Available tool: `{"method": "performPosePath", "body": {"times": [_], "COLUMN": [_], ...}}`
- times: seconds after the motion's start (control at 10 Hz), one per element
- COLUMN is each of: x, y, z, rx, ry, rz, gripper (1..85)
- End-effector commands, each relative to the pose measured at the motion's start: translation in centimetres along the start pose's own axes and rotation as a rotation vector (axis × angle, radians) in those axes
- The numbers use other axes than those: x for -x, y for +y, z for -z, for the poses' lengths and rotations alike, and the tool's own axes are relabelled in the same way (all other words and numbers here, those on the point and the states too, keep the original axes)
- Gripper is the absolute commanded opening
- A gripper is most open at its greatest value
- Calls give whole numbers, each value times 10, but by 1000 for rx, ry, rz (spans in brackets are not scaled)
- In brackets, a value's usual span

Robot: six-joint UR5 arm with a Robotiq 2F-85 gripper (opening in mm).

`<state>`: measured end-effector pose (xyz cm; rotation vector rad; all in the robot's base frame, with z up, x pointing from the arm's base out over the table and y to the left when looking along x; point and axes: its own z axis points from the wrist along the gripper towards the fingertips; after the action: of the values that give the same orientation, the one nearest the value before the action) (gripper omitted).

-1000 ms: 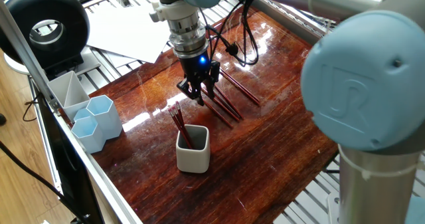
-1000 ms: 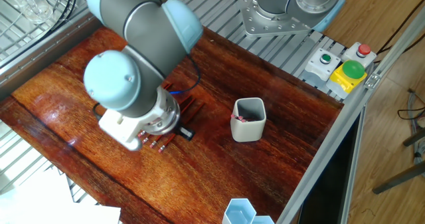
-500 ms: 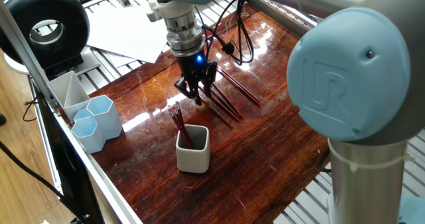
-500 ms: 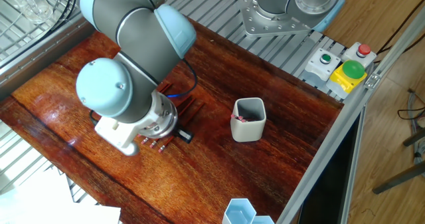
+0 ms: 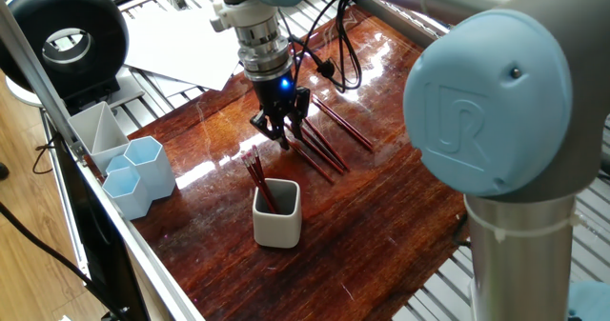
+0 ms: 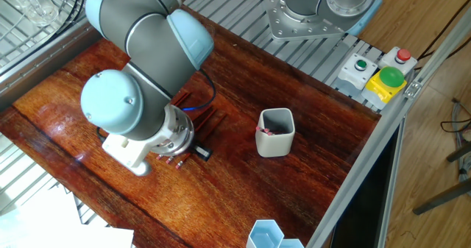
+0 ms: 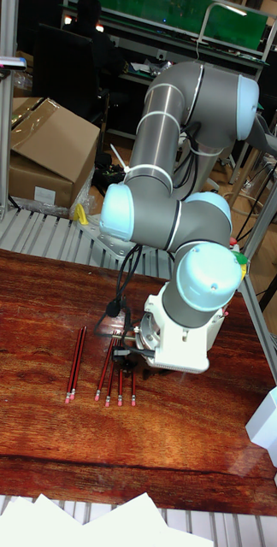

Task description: Put the pen into the pen holder

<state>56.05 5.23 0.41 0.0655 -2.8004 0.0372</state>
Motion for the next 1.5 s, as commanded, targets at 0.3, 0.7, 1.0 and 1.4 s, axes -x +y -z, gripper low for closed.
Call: {"method": "performPosePath", "body": {"times": [0.3,0.7,1.0,1.4], "x": [7,1,1,5], "y": [2,9,6,4], "z": [-4,2,1,-4], "rx": [12,2,-5,-13], "ry": [3,37,43,53], "rz": [-2,-31,-27,-19], "gripper": [357,337,327,327]}}
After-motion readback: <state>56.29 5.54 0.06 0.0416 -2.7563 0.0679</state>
